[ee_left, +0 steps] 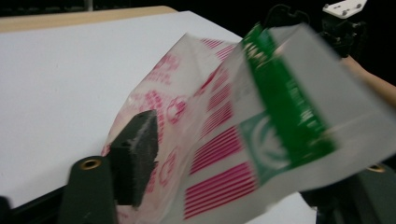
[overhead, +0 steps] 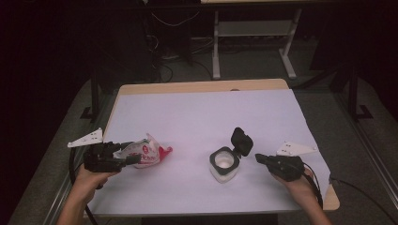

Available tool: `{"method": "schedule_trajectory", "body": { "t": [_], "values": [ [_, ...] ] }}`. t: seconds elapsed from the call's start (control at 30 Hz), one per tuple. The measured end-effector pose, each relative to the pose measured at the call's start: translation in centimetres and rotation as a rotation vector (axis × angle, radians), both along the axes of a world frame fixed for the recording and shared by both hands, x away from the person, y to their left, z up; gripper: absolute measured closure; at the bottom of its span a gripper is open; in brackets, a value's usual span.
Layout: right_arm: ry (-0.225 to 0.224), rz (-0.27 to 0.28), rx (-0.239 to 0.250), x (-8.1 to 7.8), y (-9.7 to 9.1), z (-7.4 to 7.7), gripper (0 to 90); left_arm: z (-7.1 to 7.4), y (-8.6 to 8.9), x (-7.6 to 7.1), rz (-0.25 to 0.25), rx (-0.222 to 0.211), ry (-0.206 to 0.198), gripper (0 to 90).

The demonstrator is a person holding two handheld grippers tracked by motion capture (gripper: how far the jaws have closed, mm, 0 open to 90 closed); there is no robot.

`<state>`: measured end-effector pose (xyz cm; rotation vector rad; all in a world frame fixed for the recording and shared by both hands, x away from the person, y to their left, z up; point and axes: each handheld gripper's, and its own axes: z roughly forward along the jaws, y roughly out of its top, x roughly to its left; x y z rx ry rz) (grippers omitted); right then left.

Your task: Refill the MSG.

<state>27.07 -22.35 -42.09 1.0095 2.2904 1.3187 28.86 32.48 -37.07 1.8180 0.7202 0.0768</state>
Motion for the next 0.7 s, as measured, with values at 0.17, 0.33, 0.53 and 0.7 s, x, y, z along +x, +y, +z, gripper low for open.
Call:
{"method": "schedule_trajectory", "body": {
  "t": [0.17, 0.33, 0.53, 0.7],
  "values": [
    [0.000, 0.001, 0.000, 0.0, 0.0, 0.0, 90.0, 1.1, -0.2, 0.1, -0.005, 0.004, -0.023, 23.9],
    [-0.004, 0.000, -0.001, 0.0, -0.1, 0.0, 90.0, 2.2, -0.5, 0.1, -0.012, 0.006, -0.049, 21.5],
    [-0.004, 0.001, -0.002, 0.1, -0.1, 0.0, 90.0, 4.1, -0.8, 0.5, -0.022, 0.008, -0.082, 19.9],
    [-0.003, -0.001, -0.001, 0.1, -0.1, 0.0, 89.9, 5.8, -0.6, 1.8, -0.004, 0.000, -0.111, 19.7]
  ]
}}
